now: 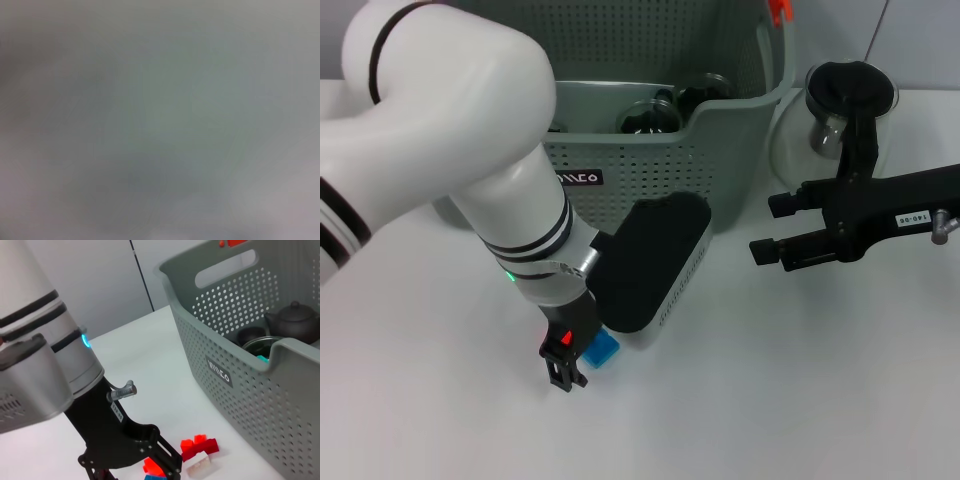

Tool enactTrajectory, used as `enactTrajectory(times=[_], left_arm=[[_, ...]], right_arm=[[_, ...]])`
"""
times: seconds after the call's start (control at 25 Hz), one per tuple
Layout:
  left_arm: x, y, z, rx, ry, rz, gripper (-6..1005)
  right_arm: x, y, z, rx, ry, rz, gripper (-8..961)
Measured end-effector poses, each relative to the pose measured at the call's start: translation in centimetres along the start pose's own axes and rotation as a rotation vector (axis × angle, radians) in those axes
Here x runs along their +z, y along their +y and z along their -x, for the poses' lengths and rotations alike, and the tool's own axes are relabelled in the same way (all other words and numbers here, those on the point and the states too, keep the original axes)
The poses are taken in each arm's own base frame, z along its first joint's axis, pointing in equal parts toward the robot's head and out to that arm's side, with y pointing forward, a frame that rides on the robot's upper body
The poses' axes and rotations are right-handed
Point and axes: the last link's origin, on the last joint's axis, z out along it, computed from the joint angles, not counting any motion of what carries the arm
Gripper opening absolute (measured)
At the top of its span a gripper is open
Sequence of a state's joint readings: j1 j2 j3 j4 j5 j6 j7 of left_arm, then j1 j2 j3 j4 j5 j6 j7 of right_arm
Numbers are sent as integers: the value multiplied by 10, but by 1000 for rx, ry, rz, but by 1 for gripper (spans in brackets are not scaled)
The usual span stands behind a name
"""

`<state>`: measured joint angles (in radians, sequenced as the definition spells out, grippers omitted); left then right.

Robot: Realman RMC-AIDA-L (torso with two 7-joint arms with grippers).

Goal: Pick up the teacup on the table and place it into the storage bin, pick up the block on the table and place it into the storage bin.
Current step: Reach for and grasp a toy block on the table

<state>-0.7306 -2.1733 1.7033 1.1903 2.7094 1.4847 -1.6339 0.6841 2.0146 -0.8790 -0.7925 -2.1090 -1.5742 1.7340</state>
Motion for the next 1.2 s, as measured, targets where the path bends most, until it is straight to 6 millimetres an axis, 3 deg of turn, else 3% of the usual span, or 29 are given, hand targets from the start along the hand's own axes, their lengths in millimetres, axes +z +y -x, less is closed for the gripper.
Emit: enactTrajectory(times=[0.2, 0.64, 1.08, 1.2], left_arm=[[4, 0, 1, 7, -17, 3, 911], [10, -2, 0, 19, -37, 7, 729], [13, -3, 0, 21, -46, 18, 699], [14, -3, 0, 16, -48, 24, 610]], right_arm=[[1, 1, 0, 2, -4, 1, 878], [1, 0, 1, 0, -13, -1, 876], [1, 0, 1, 0, -16, -1, 878], [1, 0, 1, 0, -16, -2, 877]])
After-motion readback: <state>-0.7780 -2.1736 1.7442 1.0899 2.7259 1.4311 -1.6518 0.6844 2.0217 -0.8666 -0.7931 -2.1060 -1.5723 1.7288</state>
